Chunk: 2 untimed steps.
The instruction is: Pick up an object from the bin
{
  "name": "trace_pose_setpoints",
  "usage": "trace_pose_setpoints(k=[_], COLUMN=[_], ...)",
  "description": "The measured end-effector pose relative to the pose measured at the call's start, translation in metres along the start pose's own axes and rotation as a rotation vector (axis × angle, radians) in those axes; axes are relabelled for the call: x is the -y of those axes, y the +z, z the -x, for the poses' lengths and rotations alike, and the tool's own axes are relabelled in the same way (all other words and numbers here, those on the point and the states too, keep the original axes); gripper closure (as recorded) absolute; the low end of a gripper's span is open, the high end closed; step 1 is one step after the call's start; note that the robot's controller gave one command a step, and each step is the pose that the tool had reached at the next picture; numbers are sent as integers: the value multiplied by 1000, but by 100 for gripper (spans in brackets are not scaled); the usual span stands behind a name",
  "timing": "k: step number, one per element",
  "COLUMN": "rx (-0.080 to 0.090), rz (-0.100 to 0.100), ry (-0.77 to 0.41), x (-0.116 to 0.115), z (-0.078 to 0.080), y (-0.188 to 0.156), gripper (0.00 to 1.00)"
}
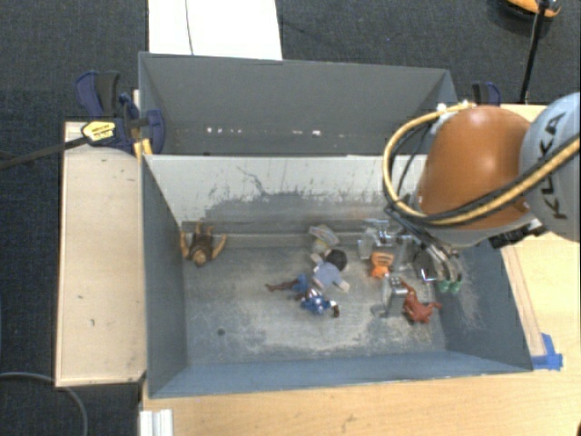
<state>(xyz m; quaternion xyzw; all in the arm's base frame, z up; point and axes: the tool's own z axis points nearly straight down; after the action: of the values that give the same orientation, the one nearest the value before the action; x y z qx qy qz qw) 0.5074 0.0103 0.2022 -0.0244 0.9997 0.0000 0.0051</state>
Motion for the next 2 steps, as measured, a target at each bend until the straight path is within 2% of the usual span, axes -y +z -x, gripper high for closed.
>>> trace_pose_setpoints(k=[1,2], rx=[-18,4], rz=[1,-1], ry=[24,-74], x=[-10,-55], z=[8,0], y=[-2,-27], gripper=[0,0])
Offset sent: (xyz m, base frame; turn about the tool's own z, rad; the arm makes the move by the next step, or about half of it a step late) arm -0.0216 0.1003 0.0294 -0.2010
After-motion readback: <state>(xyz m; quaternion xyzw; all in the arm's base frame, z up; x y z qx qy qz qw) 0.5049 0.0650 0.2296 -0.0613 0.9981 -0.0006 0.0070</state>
